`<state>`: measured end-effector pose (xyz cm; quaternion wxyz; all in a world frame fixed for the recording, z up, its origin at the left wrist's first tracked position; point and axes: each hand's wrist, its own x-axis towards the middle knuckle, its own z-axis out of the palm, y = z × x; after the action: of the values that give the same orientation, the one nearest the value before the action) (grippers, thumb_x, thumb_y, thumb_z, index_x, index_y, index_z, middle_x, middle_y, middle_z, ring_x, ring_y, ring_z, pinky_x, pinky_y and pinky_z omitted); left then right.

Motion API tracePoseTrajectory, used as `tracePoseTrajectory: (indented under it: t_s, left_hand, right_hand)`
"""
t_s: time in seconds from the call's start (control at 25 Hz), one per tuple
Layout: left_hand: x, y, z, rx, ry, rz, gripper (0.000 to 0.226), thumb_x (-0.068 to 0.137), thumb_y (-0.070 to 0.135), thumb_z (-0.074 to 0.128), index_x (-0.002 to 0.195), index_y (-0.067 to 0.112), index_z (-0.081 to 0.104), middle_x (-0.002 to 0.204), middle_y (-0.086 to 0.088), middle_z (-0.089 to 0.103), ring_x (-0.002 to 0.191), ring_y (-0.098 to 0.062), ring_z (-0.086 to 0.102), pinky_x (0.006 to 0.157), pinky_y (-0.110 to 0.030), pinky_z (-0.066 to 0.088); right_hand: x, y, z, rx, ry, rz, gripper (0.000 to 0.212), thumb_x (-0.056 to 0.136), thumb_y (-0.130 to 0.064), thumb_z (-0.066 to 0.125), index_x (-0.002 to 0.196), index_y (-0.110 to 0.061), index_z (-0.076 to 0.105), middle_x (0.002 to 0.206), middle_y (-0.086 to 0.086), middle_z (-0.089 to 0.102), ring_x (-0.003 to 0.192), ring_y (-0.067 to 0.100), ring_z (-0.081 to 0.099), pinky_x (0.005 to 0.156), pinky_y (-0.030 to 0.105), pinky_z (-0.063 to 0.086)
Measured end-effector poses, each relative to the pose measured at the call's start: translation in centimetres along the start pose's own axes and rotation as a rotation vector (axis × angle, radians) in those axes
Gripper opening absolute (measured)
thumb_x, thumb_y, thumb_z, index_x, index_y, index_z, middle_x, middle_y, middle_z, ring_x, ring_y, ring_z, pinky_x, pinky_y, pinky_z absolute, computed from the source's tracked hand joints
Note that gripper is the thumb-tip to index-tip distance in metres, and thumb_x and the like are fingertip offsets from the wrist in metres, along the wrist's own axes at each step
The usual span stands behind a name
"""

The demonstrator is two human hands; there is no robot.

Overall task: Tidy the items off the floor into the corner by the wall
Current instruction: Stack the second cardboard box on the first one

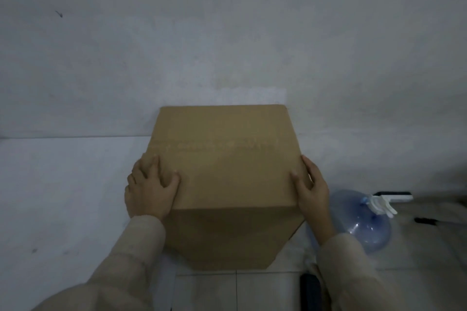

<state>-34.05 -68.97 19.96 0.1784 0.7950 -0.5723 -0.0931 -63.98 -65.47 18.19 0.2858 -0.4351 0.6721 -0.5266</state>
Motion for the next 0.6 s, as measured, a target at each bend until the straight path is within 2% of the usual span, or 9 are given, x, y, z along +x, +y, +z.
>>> tracePoseTrajectory:
  t_s: [0.12,0.2,0.28,0.36,0.44,0.52,0.6]
  left_hand:
    - [0.0,-0.1,-0.1,-0.015,-0.009,0.035,0.062,0.087,0.054,0.042,0.141,0.028,0.029,0.156,-0.009,0.014,0.141,-0.03,0.017,0.112,-0.049,0.019]
    - [0.1,-0.3,0.0,0.0,0.002,0.092,0.058,0.088,0.054,0.037,0.139,0.026,0.035,0.156,-0.006,0.017,0.143,-0.026,0.014,0.113,-0.047,0.016]
    - [-0.2,-0.3,0.1,0.015,0.058,0.185,0.054,0.086,0.049,0.032,0.131,0.022,0.047,0.151,-0.007,0.032,0.142,-0.024,0.017,0.113,-0.043,0.012]
    - [-0.8,0.3,0.1,0.021,0.115,0.206,0.047,0.086,0.039,0.034,0.12,0.016,0.056,0.139,-0.013,0.046,0.136,-0.029,0.027,0.112,-0.044,0.015]
    - [-1.3,1.5,-0.1,0.034,0.082,0.135,0.039,0.091,0.031,0.037,0.12,0.011,0.054,0.134,-0.019,0.047,0.13,-0.034,0.031,0.11,-0.046,0.019]
    - [-2.4,3.5,0.3,0.022,-0.011,0.062,0.041,0.093,0.031,0.04,0.129,0.012,0.045,0.141,-0.018,0.038,0.132,-0.034,0.028,0.111,-0.046,0.017]
    - [-4.3,6.6,1.3,-0.036,-0.065,0.066,0.044,0.093,0.033,0.04,0.133,0.015,0.042,0.146,-0.014,0.033,0.136,-0.032,0.024,0.113,-0.045,0.013]
  right_hand:
    - [0.1,0.1,0.2,0.017,0.006,-0.017,0.046,0.088,-0.016,0.058,0.132,-0.009,0.047,0.123,-0.004,0.05,0.113,0.01,0.046,0.074,-0.011,0.032]
    - [0.0,0.2,0.0,0.021,0.007,-0.029,0.045,0.089,-0.017,0.057,0.132,-0.011,0.046,0.125,-0.003,0.05,0.114,0.009,0.045,0.079,-0.005,0.033]
    - [-0.1,0.1,-0.2,0.03,-0.007,-0.021,0.044,0.089,-0.018,0.057,0.132,-0.015,0.046,0.126,-0.003,0.051,0.113,0.009,0.045,0.087,0.007,0.036]
    - [0.1,0.1,-0.8,0.02,-0.05,0.028,0.044,0.09,-0.022,0.055,0.132,-0.021,0.043,0.127,-0.003,0.05,0.113,0.011,0.046,0.092,0.021,0.038]
    - [0.6,0.1,-2.0,0.02,-0.178,0.074,0.045,0.092,-0.025,0.052,0.135,-0.024,0.039,0.127,-0.004,0.048,0.115,0.012,0.046,0.095,0.026,0.039]
    - [1.2,0.4,-4.0,0.032,-0.31,0.112,0.044,0.094,-0.025,0.047,0.137,-0.023,0.038,0.131,-0.002,0.048,0.119,0.014,0.046,0.102,0.032,0.04]
    - [1.4,1.4,-7.1,-0.021,-0.372,0.148,0.04,0.095,-0.026,0.044,0.135,-0.02,0.043,0.128,0.0,0.05,0.119,0.015,0.047,0.103,0.037,0.041]
